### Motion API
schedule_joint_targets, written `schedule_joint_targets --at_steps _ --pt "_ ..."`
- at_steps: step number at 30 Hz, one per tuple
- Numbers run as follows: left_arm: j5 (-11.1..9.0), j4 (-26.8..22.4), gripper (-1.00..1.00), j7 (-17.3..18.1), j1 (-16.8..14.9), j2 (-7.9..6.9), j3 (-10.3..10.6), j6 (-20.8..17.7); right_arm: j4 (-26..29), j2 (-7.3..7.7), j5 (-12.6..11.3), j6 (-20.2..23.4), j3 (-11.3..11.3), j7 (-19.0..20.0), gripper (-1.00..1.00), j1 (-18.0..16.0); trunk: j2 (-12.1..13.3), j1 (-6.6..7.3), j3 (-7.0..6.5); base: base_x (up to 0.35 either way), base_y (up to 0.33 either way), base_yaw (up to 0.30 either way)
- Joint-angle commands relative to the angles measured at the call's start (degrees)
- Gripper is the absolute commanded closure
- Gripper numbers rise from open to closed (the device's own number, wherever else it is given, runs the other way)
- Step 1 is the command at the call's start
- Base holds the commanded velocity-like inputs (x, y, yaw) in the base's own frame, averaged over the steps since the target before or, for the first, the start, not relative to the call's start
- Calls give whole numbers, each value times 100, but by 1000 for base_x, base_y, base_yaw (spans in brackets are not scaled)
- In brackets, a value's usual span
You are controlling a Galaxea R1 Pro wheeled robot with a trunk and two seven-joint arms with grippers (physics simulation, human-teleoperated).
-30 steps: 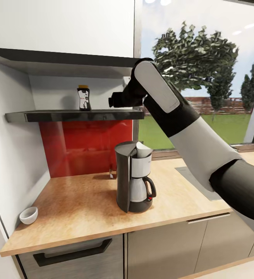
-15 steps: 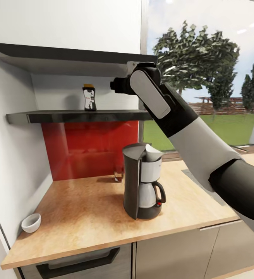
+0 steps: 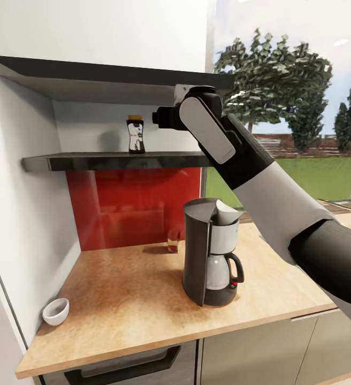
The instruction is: Set up a coffee station on the kitchen countertop: keep the coffee maker on the countertop, move the bottle of coffee from the kitchen shelf to the counter next to the coffee maker, place a paper coffee filter on top of the coffee maker, put the saucer next to the coffee maker with the coffee cup on the saucer, and place the electric kettle next to the coffee maker.
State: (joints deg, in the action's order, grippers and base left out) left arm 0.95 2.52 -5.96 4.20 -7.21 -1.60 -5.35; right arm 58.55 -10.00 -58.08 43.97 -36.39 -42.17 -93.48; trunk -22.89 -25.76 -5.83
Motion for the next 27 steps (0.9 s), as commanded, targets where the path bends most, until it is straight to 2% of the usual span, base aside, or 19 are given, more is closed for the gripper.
schedule_joint_targets --at_steps 1,5,13,19,27 --pt "11 -6 -100 -12 2 0 -16 -19 1 0 -55 2 -7 -59 -100 -4 -3 -2 1 0 7 0" --pt "11 -6 -100 -11 2 0 -16 -19 5 0 -54 1 -5 -58 -100 -4 -3 -2 1 5 66 0" --pt "11 0 -100 -19 2 0 -16 -19 11 0 -54 -1 -1 -57 -100 3 -3 -2 1 69 273 0" --pt "11 11 -100 -19 2 0 -8 -19 11 0 -54 5 0 -58 -100 10 -3 -2 1 8 48 0" --pt "11 11 -100 -19 2 0 -7 -19 14 0 -54 4 -5 -55 -100 216 -3 -2 1 71 197 0"
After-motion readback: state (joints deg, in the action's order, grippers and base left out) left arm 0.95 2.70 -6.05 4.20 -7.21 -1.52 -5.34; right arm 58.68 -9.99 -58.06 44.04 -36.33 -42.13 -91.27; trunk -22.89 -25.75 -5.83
